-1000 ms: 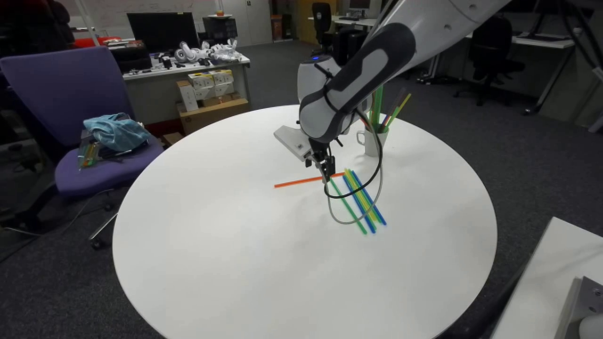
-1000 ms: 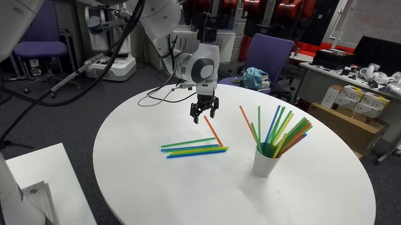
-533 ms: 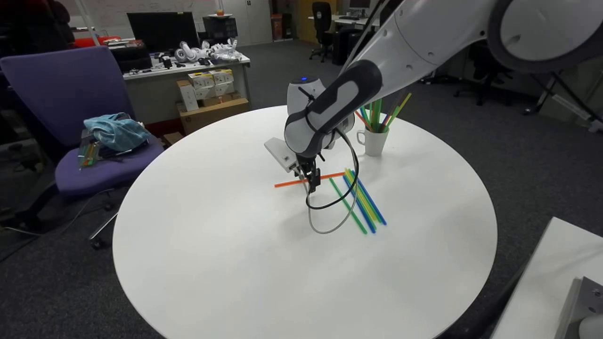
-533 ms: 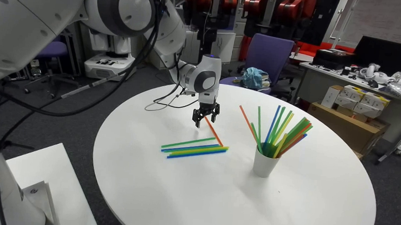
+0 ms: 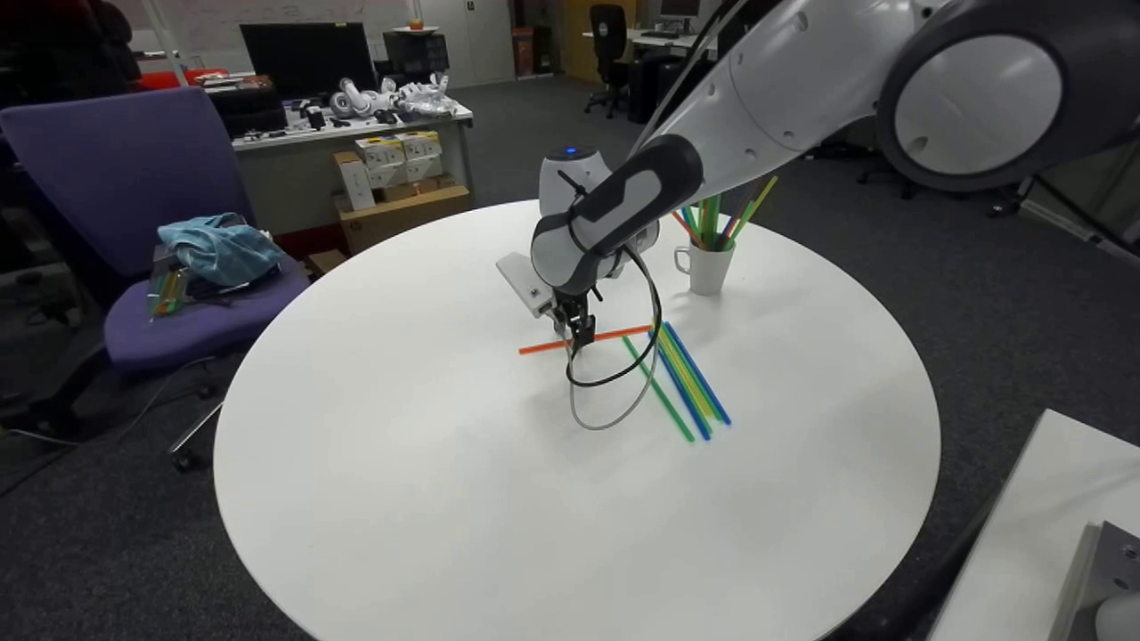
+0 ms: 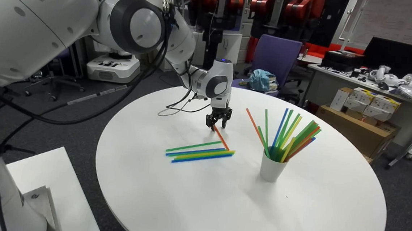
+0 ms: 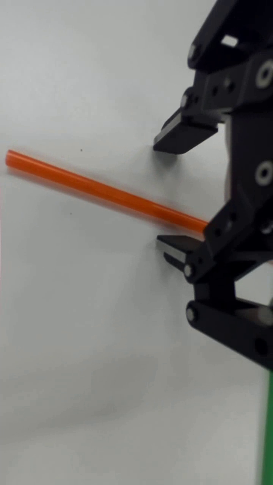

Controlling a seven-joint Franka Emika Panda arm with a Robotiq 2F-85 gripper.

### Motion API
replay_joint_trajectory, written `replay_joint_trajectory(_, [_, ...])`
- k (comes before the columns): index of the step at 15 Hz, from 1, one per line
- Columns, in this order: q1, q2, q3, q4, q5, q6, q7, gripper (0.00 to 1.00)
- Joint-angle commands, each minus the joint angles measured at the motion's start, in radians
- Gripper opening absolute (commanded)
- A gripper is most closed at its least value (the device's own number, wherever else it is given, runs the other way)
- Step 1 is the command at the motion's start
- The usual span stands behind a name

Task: Pick up the orange straw from the table and place it in the white mug

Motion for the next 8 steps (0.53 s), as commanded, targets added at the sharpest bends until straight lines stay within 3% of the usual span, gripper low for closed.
replay_joint_trajectory(1, [-0.009,0.033,-0.004,0.070,0.029,-0.040,-0.018,0.33])
replay_joint_trajectory(5, [-0.025,0.036,0.005,0.092,0.039,-0.063,-0.031,0.05])
replay_joint_trajectory(8, [-0.023,0.025,-0.022,0.105,0.025,-0.090,-0.020,0.00])
